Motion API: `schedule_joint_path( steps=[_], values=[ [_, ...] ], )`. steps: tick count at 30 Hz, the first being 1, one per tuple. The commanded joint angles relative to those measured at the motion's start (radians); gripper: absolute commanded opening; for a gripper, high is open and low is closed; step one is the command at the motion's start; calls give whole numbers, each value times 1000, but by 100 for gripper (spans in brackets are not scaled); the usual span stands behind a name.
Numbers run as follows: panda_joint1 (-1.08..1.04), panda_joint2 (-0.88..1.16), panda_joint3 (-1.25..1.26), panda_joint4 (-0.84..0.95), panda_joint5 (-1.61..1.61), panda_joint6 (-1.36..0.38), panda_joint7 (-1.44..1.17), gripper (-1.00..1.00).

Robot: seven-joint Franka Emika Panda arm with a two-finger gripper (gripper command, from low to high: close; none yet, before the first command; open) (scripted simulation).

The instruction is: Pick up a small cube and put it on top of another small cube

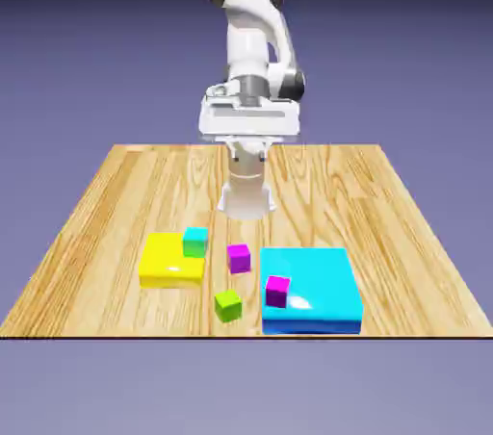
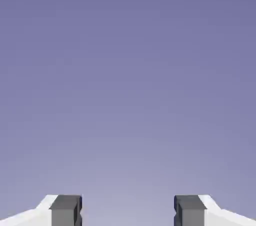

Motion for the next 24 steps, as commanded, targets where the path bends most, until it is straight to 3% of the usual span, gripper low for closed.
schedule_joint_path(
  steps=[1,24],
  values=[
    [20,17,-27,-7,8,-10,44,0],
    [458,394,-629,-171,178,-227,1005,0]
  ],
)
